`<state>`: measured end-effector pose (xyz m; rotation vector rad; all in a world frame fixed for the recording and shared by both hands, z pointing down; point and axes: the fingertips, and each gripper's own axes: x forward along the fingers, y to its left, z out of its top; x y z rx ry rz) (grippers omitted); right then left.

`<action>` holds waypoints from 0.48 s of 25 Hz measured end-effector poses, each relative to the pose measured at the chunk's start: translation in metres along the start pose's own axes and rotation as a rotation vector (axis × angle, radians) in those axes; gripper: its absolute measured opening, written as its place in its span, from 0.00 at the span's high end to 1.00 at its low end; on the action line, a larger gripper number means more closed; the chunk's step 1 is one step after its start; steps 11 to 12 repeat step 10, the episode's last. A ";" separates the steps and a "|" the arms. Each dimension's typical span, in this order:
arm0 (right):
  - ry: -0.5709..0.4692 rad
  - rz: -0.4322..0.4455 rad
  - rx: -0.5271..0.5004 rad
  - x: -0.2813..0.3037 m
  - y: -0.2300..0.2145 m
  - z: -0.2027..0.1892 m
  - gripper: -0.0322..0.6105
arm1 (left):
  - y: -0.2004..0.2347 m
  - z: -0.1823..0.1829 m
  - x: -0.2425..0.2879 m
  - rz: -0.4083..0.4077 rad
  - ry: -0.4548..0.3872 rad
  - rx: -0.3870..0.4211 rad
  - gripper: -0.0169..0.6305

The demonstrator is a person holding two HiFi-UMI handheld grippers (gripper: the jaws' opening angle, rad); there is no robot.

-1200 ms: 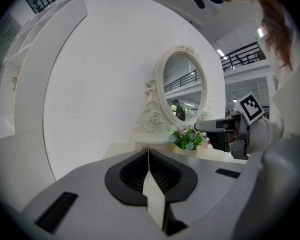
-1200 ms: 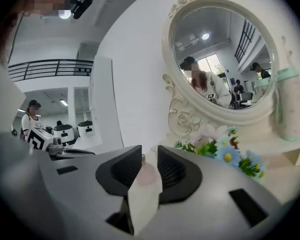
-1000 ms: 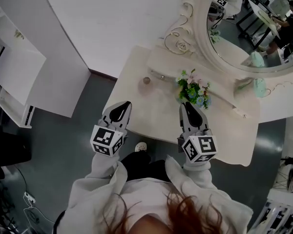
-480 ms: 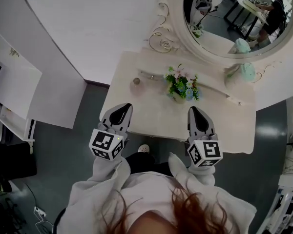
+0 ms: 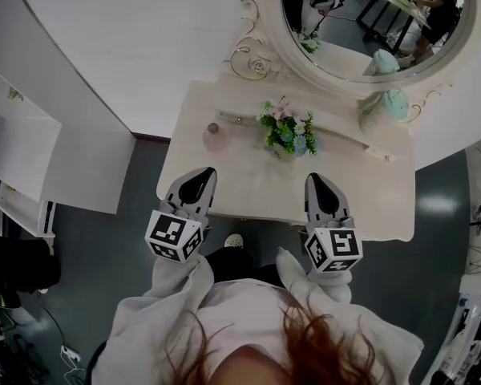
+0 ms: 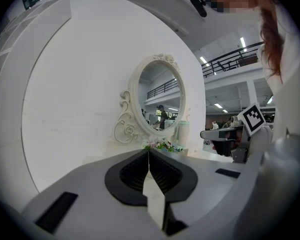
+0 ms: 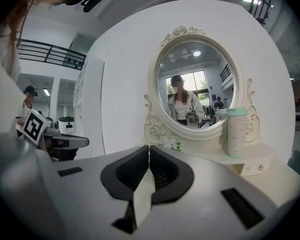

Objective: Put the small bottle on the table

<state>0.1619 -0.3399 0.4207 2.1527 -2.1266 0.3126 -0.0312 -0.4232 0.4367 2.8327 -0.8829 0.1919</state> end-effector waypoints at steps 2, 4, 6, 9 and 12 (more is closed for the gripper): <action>0.000 0.002 -0.003 -0.001 -0.001 0.001 0.89 | -0.001 0.000 -0.001 0.006 -0.004 -0.005 0.95; 0.003 0.006 -0.005 0.000 -0.001 0.001 0.89 | -0.001 0.000 -0.002 0.010 -0.007 -0.010 0.95; 0.008 0.013 -0.004 0.000 0.002 0.000 0.89 | 0.000 0.000 -0.002 0.012 -0.006 -0.013 0.95; 0.021 0.024 -0.001 0.000 0.008 -0.005 0.89 | -0.001 -0.003 -0.005 0.011 0.002 -0.010 0.95; 0.026 0.027 0.000 0.000 0.010 -0.007 0.89 | -0.001 -0.004 -0.006 0.010 0.006 -0.009 0.95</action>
